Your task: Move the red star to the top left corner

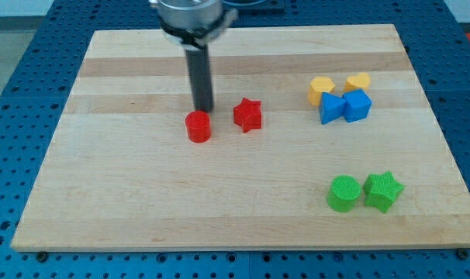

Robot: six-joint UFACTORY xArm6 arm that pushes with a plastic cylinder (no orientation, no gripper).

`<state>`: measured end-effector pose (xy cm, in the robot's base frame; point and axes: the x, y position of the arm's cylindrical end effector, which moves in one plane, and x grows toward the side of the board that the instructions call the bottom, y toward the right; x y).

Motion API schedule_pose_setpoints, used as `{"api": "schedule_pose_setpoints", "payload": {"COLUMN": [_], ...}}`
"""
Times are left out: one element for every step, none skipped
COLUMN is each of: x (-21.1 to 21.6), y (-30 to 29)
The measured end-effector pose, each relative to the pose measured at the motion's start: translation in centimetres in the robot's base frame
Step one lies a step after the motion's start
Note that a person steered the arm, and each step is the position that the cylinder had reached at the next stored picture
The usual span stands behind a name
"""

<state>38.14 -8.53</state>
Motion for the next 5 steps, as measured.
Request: {"api": "schedule_pose_setpoints", "payload": {"x": [-0.7,1.3,3.8,6.3,7.9], "y": [-1.0,0.0,1.3,3.8,7.8]}}
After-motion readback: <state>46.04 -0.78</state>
